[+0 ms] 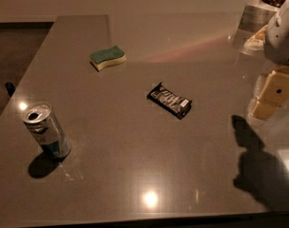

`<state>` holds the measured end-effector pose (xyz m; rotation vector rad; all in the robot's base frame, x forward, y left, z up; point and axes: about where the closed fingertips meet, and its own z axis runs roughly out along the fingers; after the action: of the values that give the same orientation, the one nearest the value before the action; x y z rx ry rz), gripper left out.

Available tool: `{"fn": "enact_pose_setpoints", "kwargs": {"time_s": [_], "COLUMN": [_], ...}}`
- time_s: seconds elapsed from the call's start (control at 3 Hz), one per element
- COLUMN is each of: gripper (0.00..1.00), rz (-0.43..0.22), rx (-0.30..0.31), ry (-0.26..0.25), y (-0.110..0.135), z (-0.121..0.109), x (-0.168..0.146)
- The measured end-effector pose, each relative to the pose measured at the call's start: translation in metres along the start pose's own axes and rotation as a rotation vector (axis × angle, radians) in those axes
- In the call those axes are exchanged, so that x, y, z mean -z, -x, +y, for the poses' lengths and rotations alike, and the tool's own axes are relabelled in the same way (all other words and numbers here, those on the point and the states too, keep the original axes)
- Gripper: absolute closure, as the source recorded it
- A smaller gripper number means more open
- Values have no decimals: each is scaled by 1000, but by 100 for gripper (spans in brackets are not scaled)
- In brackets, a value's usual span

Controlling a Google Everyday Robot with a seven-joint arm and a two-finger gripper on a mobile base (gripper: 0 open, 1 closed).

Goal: Move redbull can near rxbar chocolate

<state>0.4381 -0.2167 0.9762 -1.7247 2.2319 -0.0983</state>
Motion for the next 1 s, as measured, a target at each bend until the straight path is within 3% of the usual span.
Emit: {"fn": "enact_pose_setpoints", "kwargs": {"time_s": [0.33,1.0], "gripper": [0,0], "rz": [0,-102], "rx": [0,41], "ry": [0,98], "y": [0,41], "z": [0,24], "x": [0,-12]}}
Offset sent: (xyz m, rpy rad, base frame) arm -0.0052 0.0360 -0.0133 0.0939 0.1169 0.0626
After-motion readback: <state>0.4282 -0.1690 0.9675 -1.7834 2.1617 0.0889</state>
